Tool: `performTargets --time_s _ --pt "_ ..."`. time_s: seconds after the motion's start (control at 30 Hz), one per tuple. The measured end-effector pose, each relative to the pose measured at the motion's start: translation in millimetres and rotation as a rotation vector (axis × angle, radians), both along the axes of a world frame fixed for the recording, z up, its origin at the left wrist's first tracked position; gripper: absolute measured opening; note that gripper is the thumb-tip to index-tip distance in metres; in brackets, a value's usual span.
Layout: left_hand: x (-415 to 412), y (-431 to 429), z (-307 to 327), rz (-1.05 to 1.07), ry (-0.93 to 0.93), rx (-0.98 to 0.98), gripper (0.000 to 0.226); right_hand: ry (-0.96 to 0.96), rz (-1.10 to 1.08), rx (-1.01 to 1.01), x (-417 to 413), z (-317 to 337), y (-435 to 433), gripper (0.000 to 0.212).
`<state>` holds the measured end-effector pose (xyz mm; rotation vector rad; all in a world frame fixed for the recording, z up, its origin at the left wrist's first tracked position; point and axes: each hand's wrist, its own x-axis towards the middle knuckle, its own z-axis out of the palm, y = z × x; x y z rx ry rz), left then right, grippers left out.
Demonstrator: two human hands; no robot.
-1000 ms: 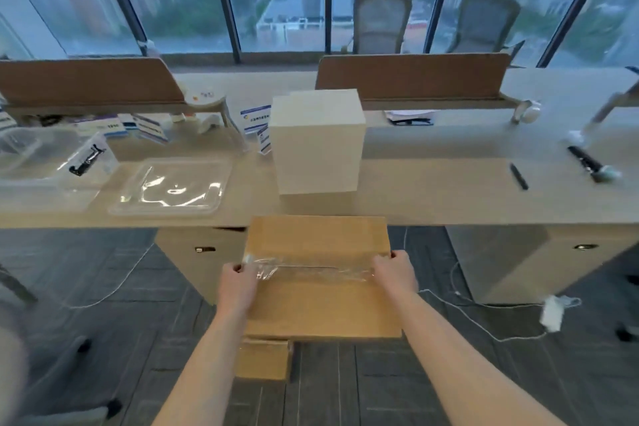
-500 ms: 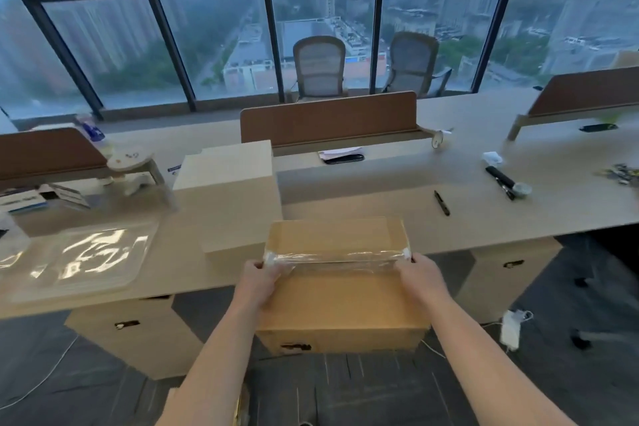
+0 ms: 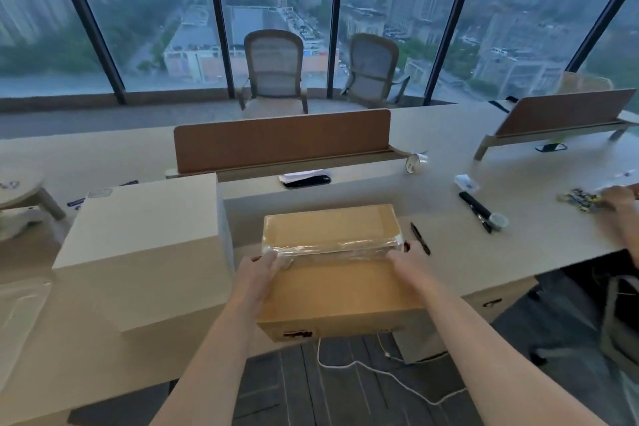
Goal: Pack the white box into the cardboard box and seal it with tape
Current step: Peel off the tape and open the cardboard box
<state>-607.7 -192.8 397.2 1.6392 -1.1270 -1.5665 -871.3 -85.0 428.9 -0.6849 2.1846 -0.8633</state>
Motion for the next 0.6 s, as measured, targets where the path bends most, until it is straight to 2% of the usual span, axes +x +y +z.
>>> performTargets --time_s 0.1,0.6 --pt "-13 -37 -3 0.004 0.013 -0.02 0.03 0.018 0.002 0.026 -9 -2 -32 0.057" --pt "-69 -100 -55 0.04 0.013 0.029 0.034 -0.021 0.05 0.061 -76 -51 -123 0.04"
